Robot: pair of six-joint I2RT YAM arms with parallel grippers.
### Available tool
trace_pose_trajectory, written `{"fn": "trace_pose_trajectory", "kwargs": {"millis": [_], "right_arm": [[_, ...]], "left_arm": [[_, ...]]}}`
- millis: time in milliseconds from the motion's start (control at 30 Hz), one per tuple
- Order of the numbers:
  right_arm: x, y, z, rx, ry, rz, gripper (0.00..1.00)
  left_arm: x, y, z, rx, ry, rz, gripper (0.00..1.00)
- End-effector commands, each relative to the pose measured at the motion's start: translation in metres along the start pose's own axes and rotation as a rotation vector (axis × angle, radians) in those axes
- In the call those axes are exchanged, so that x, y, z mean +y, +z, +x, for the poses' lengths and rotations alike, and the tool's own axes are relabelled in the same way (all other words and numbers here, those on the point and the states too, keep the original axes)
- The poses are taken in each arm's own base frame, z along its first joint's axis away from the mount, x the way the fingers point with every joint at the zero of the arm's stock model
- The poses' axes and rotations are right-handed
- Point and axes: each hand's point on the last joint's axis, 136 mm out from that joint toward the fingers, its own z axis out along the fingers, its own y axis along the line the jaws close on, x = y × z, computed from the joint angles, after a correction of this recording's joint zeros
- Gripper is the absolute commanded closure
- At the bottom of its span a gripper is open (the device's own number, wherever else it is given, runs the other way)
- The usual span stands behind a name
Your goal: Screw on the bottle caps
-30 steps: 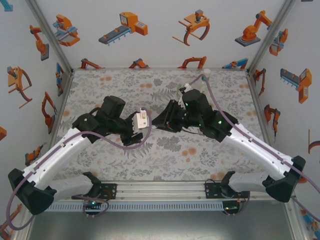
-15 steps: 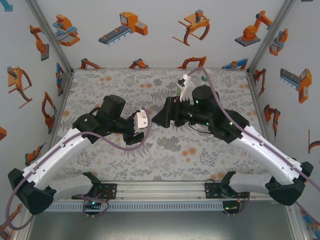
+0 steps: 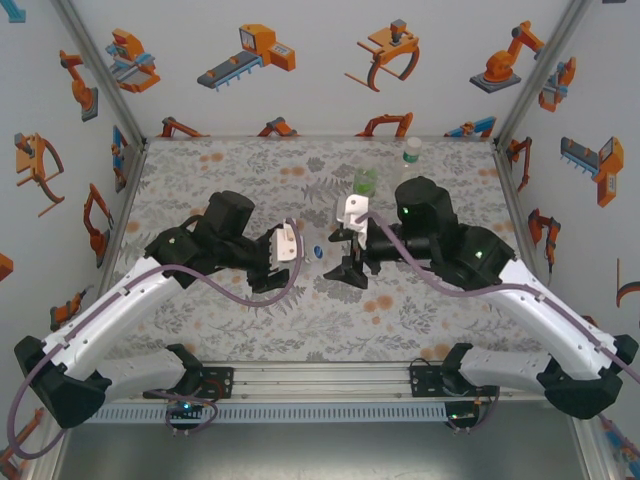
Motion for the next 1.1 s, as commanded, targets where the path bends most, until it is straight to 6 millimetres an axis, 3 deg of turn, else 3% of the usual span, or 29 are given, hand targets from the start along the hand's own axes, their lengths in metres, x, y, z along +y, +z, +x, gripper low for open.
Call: {"fn": "trace_pose_trajectory", "kwargs": {"millis": [0,400,900,1067], "right_arm": [[0.012,0.0,-0.006,-0.015,-0.204,-0.08,0.37],[0.004,0.013,-0.019,-0.068,-0.231,-0.086,0.5],[0.007,0.016,-0.011,-0.064,-0.191,-0.101,0.64],[0.004,0.017,-0.01,-0.067,-0.121,-0.079,0.74]], "left_arm": [[-0.005,-0.008,-0.014,-0.038,0.044,0.019,1.0],[-0.009,-0.007,-0.014,-0.037,0.049,0.029,1.0],[-0.011,-0.007,-0.016,-0.036,0.054,0.032,1.0],[-0.011,-0.007,-0.015,-0.035,0.055,0.031,1.0]]}}
